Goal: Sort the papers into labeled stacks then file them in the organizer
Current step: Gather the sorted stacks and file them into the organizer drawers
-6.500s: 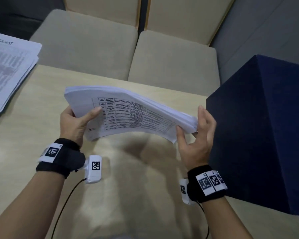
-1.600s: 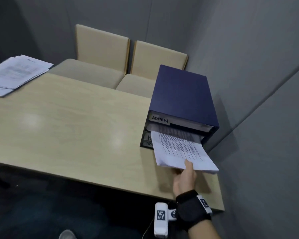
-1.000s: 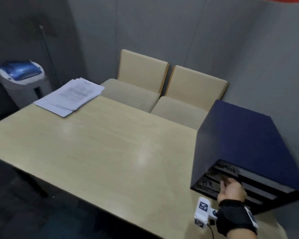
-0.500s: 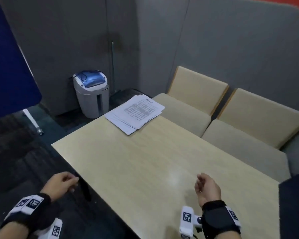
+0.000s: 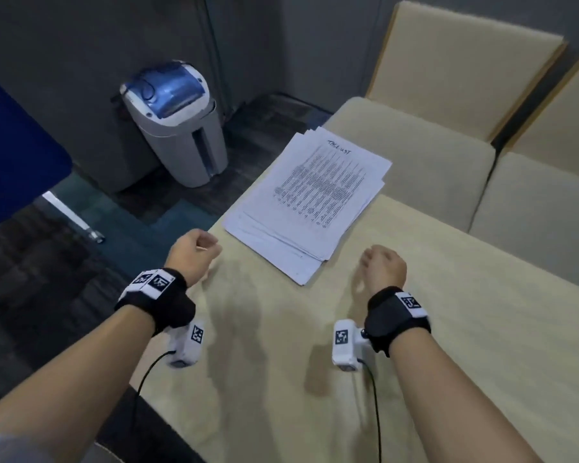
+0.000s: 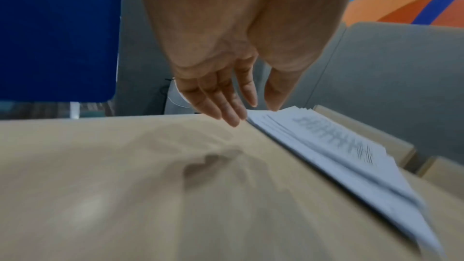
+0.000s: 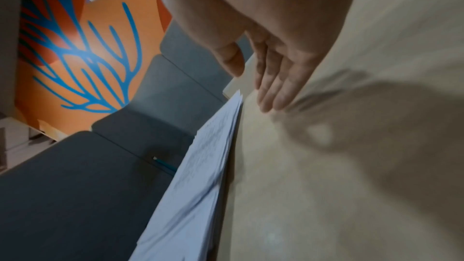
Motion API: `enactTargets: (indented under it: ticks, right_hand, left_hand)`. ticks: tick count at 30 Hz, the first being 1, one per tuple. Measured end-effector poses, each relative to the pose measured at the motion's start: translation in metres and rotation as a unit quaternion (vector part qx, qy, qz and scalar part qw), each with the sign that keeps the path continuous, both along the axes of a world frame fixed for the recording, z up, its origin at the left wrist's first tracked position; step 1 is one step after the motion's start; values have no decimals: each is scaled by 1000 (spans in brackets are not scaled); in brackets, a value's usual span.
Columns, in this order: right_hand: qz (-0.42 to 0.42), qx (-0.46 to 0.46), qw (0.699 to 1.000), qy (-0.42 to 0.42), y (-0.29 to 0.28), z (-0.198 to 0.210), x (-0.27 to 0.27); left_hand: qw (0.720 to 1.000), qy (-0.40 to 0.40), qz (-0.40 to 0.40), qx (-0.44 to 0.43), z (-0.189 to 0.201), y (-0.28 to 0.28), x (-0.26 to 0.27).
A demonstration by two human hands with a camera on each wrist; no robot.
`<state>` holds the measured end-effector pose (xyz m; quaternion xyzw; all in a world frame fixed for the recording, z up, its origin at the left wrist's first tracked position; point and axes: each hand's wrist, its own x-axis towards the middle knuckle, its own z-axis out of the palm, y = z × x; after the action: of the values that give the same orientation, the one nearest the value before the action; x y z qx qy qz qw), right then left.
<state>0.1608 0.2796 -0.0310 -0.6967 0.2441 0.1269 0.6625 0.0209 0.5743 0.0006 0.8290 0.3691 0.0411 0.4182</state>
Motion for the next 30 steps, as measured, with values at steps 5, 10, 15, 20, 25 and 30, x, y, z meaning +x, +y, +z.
enactTargets:
  ticks: [5, 10, 15, 20, 25, 30]
  right_hand:
    - [-65, 8, 998, -15, 45, -1, 3]
    - [-103, -31, 994, -5, 59, -7, 26]
    - [-36, -45, 998, 13, 66, -10, 55]
    - [38, -124, 991, 36, 70, -6, 71]
    - [46, -184, 980, 66, 70, 4, 71]
    - [46, -143, 984, 98, 71, 22, 51]
  left_hand:
    - [998, -54, 10, -32, -6, 38, 84]
    - [995, -21, -77, -67, -12, 39, 151]
    - [996, 53, -76, -19, -21, 30, 192]
    - [983, 125, -128, 36, -16, 26, 207]
    - [973, 153, -174, -9, -12, 12, 199]
    - [969, 113, -142, -169, -9, -13, 174]
